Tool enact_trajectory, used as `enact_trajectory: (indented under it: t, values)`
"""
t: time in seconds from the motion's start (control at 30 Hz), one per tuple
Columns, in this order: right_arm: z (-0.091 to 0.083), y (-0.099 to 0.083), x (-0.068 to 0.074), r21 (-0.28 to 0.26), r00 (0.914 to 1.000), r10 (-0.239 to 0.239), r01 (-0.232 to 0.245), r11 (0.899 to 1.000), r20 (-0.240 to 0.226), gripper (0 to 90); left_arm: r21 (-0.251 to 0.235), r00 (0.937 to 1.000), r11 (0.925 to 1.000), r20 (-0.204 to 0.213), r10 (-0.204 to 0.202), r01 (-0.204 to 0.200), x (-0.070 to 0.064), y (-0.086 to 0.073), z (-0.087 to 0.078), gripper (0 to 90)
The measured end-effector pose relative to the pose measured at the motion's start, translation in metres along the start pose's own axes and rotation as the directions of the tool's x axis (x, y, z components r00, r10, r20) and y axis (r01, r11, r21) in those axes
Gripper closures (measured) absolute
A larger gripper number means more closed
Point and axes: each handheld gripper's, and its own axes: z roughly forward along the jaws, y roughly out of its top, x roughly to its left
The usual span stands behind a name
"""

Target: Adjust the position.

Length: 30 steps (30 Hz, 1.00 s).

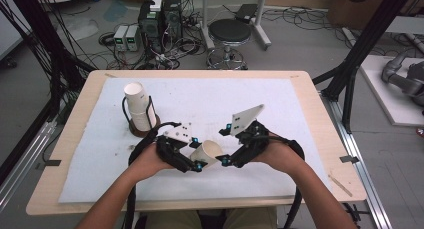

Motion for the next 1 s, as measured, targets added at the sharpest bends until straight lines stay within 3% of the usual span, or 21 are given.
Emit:
enact_trajectory:
  t: [0.13,0.23,0.37,0.5,0.6,0.7,0.8,0.87,1.0]
  values:
    - [-0.014,-0.018,-0.004,-0.124,0.9957,0.078,-0.072,0.99,0.049,21.9,-0.093,0.9976,0.9943,-0.041,-0.056,0.052,0.001,-0.017,-0.007,36.3]
    - [-0.021,-0.039,-0.005,-0.201,0.9841,0.159,-0.141,0.969,0.079,21.6,-0.147,0.9936,0.9865,-0.076,-0.084,0.072,0.002,-0.027,-0.014,36.3]
    - [-0.024,-0.064,-0.006,-0.256,0.9659,0.232,-0.197,0.946,0.115,21.5,-0.225,0.9865,0.9708,-0.118,-0.113,0.084,0.003,-0.039,-0.022,36.0]
    - [-0.025,-0.085,-0.004,-0.292,0.9496,0.273,-0.221,0.931,0.153,21.3,-0.283,0.9786,0.9558,-0.16,-0.129,0.08,0.004,-0.048,-0.029,36.0]
    - [-0.024,-0.099,-0.002,-0.307,0.9358,0.301,-0.236,0.922,0.183,21.3,-0.341,0.9672,0.9372,-0.205,-0.149,0.072,0.003,-0.056,-0.036,36.0]
    - [-0.023,-0.113,0.001,-0.325,0.9171,0.322,-0.238,0.915,0.235,21.3,-0.415,0.9541,0.9074,-0.24,-0.179,0.066,0.003,-0.065,-0.044,36.0]
    - [-0.021,-0.124,0.005,-0.326,0.8992,0.342,-0.249,0.912,0.272,21.3,-0.445,0.9461,0.8944,-0.269,-0.181,0.044,0.002,-0.07,-0.051,36.0]
    - [-0.021,-0.129,0.007,-0.336,0.8893,0.354,-0.252,0.907,0.289,21.3,-0.476,0.9424,0.8791,-0.28,-0.183,0.029,0.001,-0.071,-0.056,35.9]
    - [-0.024,-0.137,0.008,-0.341,0.8733,0.369,-0.258,0.904,0.318,21.3,-0.503,0.9371,0.8641,-0.298,-0.182,0.007,0.0,-0.072,-0.061,35.6]
